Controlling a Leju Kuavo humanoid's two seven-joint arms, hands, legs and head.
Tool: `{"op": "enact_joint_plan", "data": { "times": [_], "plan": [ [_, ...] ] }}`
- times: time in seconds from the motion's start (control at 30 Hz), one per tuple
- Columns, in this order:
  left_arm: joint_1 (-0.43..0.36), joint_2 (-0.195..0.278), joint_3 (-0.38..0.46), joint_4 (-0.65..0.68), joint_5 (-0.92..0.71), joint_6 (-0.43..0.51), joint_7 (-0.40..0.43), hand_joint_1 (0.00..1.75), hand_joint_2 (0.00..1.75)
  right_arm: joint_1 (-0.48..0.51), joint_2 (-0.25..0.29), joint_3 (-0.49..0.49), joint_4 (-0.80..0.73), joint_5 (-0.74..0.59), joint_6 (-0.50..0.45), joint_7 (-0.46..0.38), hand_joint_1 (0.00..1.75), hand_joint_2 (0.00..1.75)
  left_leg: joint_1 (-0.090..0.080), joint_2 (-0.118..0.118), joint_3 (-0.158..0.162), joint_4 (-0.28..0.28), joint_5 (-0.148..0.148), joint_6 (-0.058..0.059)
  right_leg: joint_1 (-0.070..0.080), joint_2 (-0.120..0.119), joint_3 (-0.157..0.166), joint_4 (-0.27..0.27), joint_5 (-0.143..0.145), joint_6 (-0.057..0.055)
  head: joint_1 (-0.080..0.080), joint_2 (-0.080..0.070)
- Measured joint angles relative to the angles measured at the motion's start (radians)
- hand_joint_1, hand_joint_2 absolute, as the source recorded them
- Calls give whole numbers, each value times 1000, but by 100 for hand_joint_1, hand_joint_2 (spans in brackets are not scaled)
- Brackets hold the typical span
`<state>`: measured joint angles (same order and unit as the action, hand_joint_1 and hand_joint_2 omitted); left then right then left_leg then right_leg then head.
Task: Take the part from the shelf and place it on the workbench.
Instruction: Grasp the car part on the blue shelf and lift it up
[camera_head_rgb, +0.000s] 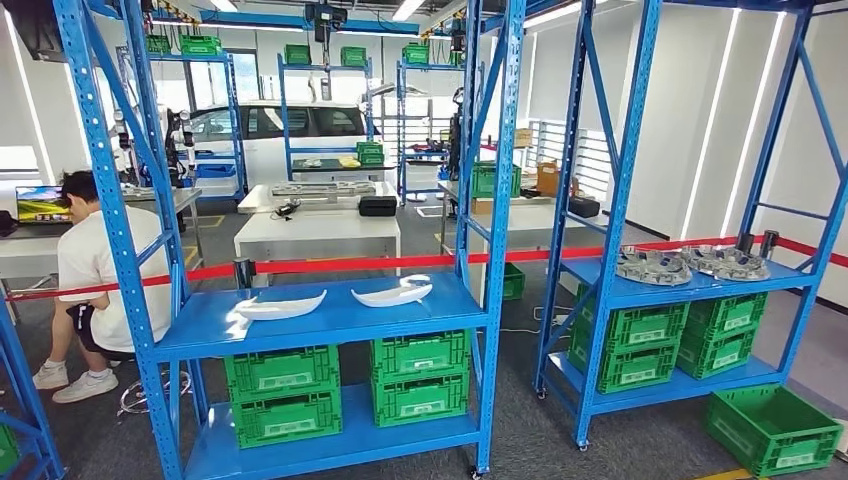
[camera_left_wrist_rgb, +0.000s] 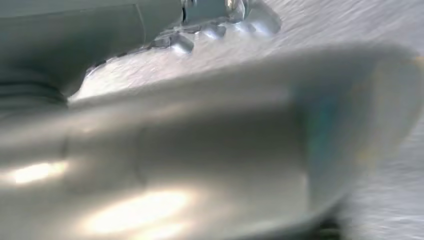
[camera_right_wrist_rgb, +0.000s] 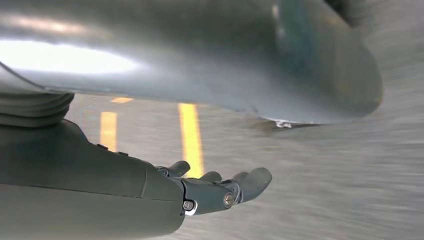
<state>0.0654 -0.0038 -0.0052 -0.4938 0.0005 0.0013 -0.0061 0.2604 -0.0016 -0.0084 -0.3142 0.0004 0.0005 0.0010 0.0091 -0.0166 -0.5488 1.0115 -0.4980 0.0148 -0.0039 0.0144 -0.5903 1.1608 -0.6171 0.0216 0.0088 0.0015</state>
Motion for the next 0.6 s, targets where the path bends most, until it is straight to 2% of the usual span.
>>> {"op": "enact_joint_plan", "data": {
  "times": [0.03,0.07,0.1,0.13,0.2,0.23,0.27,0.3,0.4,0.47,0.53,0.57,0.6],
  "plan": [
    [-21,1,0,-29,0,0,0,0,0,21,0,0,30,0,0,0,0,0,0,-3,0,1,-2,2,-1,-1,-41,72,-30,2,1,0],
    [-37,1,0,-54,0,0,0,0,0,39,-1,0,56,0,0,1,0,0,-1,-7,0,2,-4,2,-2,-2,-75,127,-46,2,1,0],
    [-47,2,1,-70,0,0,0,0,0,52,-1,0,73,0,-1,1,0,0,-1,-11,1,3,-6,2,-2,-2,-91,146,-41,2,2,0],
    [-51,2,1,-80,0,0,0,0,0,57,-2,0,83,0,-1,0,0,0,-1,-13,3,4,-8,1,-2,-3,-86,121,-14,0,2,0],
    [-39,2,1,-74,0,0,1,0,0,43,-2,0,82,0,-1,-1,0,0,-1,-13,11,5,-14,-5,-1,-9,-27,-18,65,-6,3,0],
    [-24,2,1,-61,0,0,3,0,0,25,-2,0,71,0,-1,-2,0,0,-3,-9,13,5,-19,-9,1,-12,5,-84,94,-10,3,0],
    [-4,2,1,-42,0,0,4,0,0,2,-2,0,53,0,-1,-3,0,0,-5,-6,15,4,-23,-14,2,-14,26,-126,109,-15,2,0],
    [18,1,1,-19,0,0,5,0,0,-22,-1,0,30,0,-1,-4,0,0,-6,-3,15,2,-27,-18,4,-15,36,-144,111,-19,1,0],
    [98,0,1,68,0,0,7,0,0,-102,0,0,-58,0,-1,-6,0,0,-6,4,21,4,-36,-33,4,-9,41,-149,110,-36,0,0],
    [154,0,0,136,0,0,7,0,0,-156,0,0,-126,0,-1,-6,0,0,-5,7,-3,64,-74,-43,0,-3,47,-155,112,-48,-1,0],
    [201,1,0,201,0,0,8,0,0,-203,0,-1,-188,0,-1,-6,0,0,-3,8,-71,197,-139,-50,-1,5,51,-155,108,-54,-3,0],
    [219,2,0,227,0,0,8,0,0,-221,0,-1,-213,0,-1,-6,0,0,-3,8,-106,258,-160,-52,0,10,53,-155,106,-55,-3,0],
    [235,4,0,248,0,0,8,0,0,-233,0,-1,-232,0,-1,-6,0,0,-3,9,-128,290,-160,-52,0,15,56,-155,102,-56,-4,0]
  ]
}}
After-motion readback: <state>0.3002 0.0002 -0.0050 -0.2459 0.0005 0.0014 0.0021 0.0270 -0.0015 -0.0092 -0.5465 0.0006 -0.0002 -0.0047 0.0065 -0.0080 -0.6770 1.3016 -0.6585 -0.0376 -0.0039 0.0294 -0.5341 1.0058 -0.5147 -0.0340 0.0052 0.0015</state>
